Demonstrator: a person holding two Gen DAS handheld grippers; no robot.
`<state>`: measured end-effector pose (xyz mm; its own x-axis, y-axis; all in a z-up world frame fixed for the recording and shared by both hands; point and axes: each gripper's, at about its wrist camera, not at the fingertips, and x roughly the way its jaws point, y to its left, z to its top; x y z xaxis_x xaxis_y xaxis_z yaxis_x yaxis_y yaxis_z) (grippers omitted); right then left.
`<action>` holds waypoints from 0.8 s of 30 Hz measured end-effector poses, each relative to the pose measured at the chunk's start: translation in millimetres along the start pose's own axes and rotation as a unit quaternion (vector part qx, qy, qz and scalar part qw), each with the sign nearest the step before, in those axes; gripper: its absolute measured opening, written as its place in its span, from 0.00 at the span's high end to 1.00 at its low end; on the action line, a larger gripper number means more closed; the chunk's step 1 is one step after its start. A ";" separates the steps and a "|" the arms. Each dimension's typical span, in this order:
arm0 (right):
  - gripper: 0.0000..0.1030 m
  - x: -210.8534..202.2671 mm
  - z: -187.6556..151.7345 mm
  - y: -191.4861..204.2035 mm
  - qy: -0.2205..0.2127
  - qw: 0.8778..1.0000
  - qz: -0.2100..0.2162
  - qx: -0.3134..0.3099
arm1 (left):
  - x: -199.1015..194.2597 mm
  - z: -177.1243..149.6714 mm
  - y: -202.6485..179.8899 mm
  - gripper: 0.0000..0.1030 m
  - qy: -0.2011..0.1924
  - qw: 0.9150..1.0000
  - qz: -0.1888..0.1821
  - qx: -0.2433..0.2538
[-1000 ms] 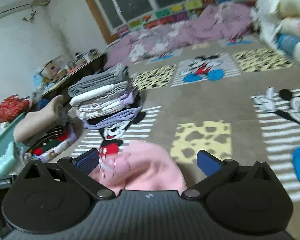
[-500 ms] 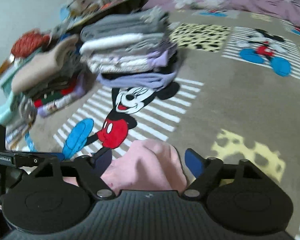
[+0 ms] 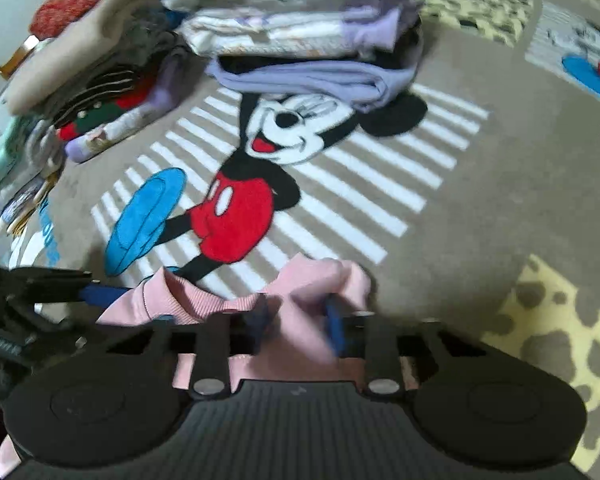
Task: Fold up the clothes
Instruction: 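Lower both grippers onto the pink sweatshirt and pinch its shoulder edges, then lift the pink sweatshirt with both grippers, shaking it open to hang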
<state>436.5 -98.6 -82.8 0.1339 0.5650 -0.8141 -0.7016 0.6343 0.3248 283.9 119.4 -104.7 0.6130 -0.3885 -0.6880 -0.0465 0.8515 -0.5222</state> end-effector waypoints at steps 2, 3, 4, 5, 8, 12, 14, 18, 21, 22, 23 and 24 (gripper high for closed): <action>0.90 -13.5 -2.0 0.7 -0.024 1.000 -0.001 0.002 | -4.4 -0.5 -6.4 0.84 -0.007 1.000 0.007 0.020; 0.91 -23.4 -3.8 3.1 -0.039 0.999 0.000 0.000 | -6.5 -0.5 -11.3 0.87 -0.011 0.999 0.009 0.034; 0.91 -32.3 -5.1 6.3 -0.049 0.999 0.000 -0.004 | -9.6 -0.7 -17.2 0.89 -0.015 0.999 0.011 0.050; 0.91 -40.3 -5.2 9.6 -0.057 0.998 0.000 -0.007 | -12.8 -0.4 -23.9 0.90 -0.019 0.998 0.012 0.065; 0.92 -69.8 -5.2 21.5 -0.088 0.996 -0.009 -0.023 | -24.7 1.7 -46.3 0.92 -0.036 0.993 0.017 0.114; 0.96 -113.6 -5.4 33.4 -0.133 0.991 -0.018 -0.029 | -44.7 11.7 -72.9 0.93 -0.066 0.984 0.030 0.161; 0.98 -136.2 -6.2 36.7 -0.160 0.987 -0.020 -0.025 | -56.9 18.1 -87.6 0.93 -0.082 0.978 0.037 0.186; 0.98 -177.6 -7.2 42.2 -0.203 0.979 -0.022 -0.019 | -79.0 29.2 -114.7 0.94 -0.108 0.963 0.046 0.242; 0.98 -188.7 -7.9 45.9 -0.205 0.978 -0.034 -0.020 | -101.3 31.7 -144.3 0.95 -0.133 0.937 0.048 0.320; 0.98 -190.4 -8.5 47.0 -0.205 0.978 -0.038 -0.019 | -108.8 31.6 -154.3 0.95 -0.138 0.928 0.048 0.344; 0.98 -190.5 -10.0 49.1 -0.204 0.978 -0.041 -0.018 | -118.8 30.5 -166.7 0.95 -0.146 0.913 0.049 0.378; 0.98 -189.8 -13.4 53.0 -0.204 0.978 -0.047 -0.017 | -127.2 28.7 -176.2 0.95 -0.152 0.900 0.051 0.405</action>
<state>364.5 -179.3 82.5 0.4617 0.6734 -0.5774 -0.6953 0.6789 0.2357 236.8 28.9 89.3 0.8319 -0.2834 -0.4771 0.3993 0.9028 0.1599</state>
